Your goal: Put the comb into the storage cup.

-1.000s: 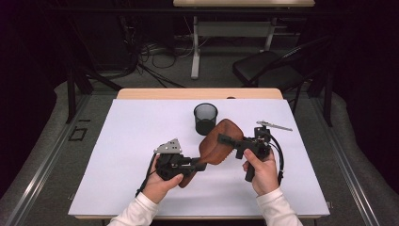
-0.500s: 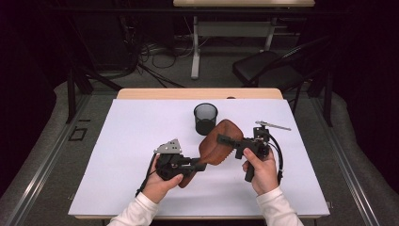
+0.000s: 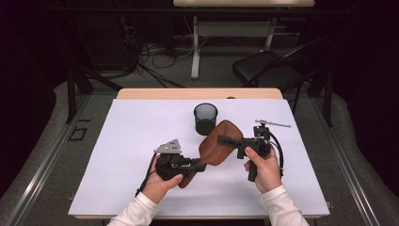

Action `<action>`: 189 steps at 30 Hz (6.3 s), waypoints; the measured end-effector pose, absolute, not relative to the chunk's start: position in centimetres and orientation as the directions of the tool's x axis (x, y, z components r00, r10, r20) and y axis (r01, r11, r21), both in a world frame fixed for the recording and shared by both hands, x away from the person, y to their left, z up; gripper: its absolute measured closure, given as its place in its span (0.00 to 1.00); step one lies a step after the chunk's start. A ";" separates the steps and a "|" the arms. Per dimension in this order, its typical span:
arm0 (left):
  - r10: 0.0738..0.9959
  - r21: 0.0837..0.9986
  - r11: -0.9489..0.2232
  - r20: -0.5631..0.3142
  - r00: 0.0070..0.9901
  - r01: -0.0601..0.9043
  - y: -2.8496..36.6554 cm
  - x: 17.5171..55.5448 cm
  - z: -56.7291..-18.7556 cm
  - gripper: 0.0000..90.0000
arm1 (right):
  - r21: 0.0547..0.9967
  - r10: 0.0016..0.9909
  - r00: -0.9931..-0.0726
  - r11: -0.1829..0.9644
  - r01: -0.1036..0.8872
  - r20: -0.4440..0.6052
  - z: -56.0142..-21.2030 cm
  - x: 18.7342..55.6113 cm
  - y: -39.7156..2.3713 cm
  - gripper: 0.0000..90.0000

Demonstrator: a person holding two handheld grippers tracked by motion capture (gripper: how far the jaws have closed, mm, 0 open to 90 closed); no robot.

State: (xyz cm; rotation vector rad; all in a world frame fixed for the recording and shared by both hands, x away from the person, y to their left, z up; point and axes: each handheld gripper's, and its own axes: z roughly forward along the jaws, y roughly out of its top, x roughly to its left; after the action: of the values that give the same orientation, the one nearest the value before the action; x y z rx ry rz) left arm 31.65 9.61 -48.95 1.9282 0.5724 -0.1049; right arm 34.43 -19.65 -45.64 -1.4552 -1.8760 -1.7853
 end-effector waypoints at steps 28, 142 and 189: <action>0.331 0.836 -0.325 -0.337 0.881 0.442 9.8 31.9 -49.2 0.82 | 0.632 0.450 -0.494 -0.233 0.739 0.744 -46.1 34.8 -20.1 0.49; 0.412 0.845 -0.286 -0.317 0.854 0.452 10.1 32.4 -50.1 0.47 | 0.473 0.431 -0.340 -0.251 0.844 0.836 -46.0 35.9 -20.9 0.58; 0.647 0.866 -0.258 -0.175 0.742 0.429 15.7 34.2 -47.8 0.27 | 0.473 0.419 -0.341 -0.268 0.839 0.841 -45.5 36.1 -20.9 0.58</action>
State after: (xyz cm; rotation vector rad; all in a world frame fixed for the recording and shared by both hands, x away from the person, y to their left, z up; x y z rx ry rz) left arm 34.17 15.69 -47.76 1.8969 0.8271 0.2613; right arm 36.06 -20.95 -45.50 -1.5394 -1.6306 -1.6403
